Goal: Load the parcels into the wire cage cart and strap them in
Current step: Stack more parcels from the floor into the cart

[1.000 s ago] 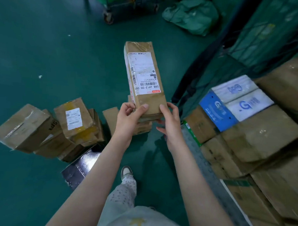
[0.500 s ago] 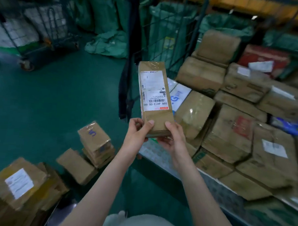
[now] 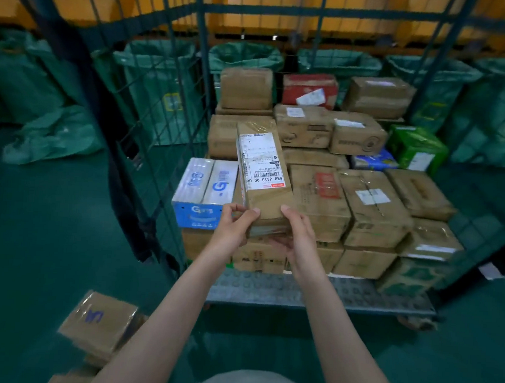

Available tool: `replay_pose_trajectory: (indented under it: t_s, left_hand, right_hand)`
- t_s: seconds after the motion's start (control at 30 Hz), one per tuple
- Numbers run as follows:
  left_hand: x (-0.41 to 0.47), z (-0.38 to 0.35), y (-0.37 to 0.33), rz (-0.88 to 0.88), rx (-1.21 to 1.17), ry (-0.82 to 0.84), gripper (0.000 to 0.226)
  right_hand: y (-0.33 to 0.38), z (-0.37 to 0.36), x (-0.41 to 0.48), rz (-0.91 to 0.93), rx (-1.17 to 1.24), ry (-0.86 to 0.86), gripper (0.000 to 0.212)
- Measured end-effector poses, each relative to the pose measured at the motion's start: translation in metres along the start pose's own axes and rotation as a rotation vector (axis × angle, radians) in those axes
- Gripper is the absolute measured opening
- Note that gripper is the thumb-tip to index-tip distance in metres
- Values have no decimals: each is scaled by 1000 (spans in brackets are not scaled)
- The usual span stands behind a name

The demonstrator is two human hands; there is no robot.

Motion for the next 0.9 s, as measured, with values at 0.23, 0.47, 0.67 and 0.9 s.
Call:
replay_pose_trajectory:
  t_s: [0.23, 0.47, 0.67, 0.9]
  left_hand:
    - [11, -40, 14, 37, -25, 120, 14]
    - [26, -109, 29, 88, -28, 198, 15]
    - [38, -199, 32, 90, -34, 252, 15]
    - [53, -298, 47, 122, -36, 228, 15]
  right_hand:
    - [3, 39, -2, 5, 131, -130, 38]
    - [27, 102, 3, 15, 219, -220, 39]
    - [73, 176, 19, 13, 227, -263, 39]
    - [118, 264, 41, -18, 185, -283, 44]
Point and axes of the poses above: each hand's wrist, its own x-axis towards the middle knuckle, its own z-axis out of the back of the hand, y = z × x, the point moved 9 cm from there along x, towards the middle knuckle, and after that the axes turned 15 degrees about -z, right-handed, at the moved point
